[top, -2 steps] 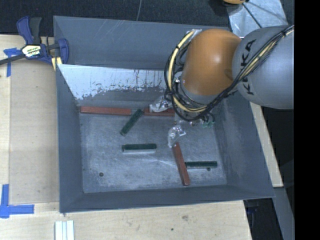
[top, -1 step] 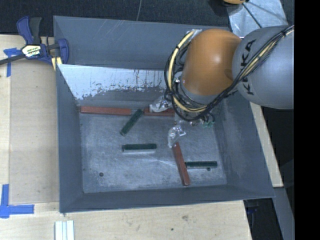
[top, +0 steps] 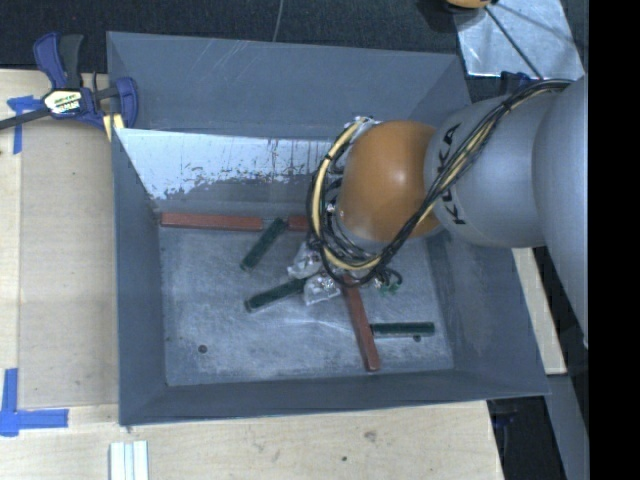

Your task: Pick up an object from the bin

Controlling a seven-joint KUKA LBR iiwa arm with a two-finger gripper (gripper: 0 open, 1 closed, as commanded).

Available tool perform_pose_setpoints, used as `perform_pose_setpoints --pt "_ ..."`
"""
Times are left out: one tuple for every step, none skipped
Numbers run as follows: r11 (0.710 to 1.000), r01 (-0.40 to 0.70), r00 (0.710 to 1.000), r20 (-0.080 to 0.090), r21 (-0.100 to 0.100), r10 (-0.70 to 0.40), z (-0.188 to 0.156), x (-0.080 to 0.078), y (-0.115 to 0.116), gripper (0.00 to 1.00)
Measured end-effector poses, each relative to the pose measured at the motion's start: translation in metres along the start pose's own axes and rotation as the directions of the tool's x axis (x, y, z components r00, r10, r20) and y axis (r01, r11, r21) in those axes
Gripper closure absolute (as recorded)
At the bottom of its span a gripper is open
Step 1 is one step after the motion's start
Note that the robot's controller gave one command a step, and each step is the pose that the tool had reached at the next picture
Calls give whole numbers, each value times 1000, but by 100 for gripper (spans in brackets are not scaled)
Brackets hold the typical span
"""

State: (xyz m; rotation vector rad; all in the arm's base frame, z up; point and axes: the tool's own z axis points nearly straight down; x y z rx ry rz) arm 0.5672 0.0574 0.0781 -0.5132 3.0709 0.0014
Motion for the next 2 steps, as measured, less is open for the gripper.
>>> perform_pose_setpoints --pt "1000 0 1000 0 0 0 0 0 0 100" --pt "1000 -7 1000 -16 -1 7 -197 -17 12 100"
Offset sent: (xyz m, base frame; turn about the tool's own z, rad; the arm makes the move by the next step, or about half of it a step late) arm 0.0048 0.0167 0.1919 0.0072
